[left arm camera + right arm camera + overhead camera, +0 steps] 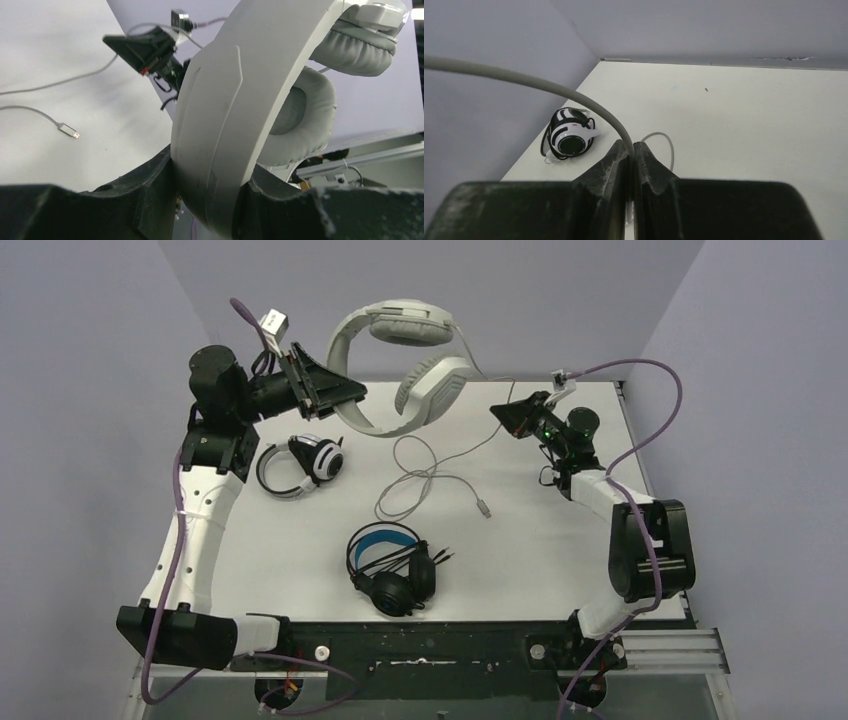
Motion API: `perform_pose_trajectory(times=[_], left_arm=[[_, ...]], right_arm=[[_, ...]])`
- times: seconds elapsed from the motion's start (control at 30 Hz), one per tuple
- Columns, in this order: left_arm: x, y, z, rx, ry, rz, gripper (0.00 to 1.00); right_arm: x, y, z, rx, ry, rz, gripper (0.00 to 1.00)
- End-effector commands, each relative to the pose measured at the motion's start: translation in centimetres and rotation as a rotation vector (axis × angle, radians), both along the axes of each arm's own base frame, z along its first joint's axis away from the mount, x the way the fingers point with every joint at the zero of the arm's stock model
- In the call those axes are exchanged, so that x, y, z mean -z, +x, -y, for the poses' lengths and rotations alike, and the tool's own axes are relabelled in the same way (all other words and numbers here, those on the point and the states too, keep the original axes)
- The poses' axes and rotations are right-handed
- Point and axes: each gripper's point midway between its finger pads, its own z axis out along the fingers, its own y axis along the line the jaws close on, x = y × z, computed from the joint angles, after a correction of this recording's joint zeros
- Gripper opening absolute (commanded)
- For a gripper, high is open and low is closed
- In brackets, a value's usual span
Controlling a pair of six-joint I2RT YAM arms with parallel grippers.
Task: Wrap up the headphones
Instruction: Wrap the headphones cable around the headphones.
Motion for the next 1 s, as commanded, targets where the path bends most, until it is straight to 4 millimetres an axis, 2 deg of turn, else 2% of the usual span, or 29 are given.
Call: perform_pose_trajectory(times=[0.0,0.13,0.33,0.6,0.7,0.77,0.97], left_arm=[[-2.3,-4.4,2.8,0.188,0.002,0.186,0.00],[-2.6,-4.5,3.7,0.200,-0.004,0.183,0.00],[-4.9,-5.7,5.7,0.274,-0.074,0.237,0.00],[-6.8,-7.5,7.8,0.341,-0.113,0.279,0.00],[-6.1,-6.8,9.1,0.282,-0.066,0.277,0.00],[-5.9,-5.2,9.6,0.202,-0.075,0.266,0.00],[-5.7,-0.6,8.8,-0.049,-0.138,0.245,0.00]], right_arm=[[-4.4,-0.3,-1.3,-0.076,-0.054,0.100,0.00],[-4.7,-0.6,-3.2,-0.107,-0.056,0.101,0.00],[-2.6,-1.1,-7.3,-0.099,-0.086,0.079,0.00],[-1.9,1.4,-9.3,-0.075,-0.050,0.003,0.00],[-2.2,2.2,-9.3,-0.060,-0.073,-0.005,0.00],[-2.3,2.0,-10.0,-0.071,-0.062,-0.008,0.00],[-2.0,-0.9,-13.1,-0.110,-0.031,-0.015,0.03]])
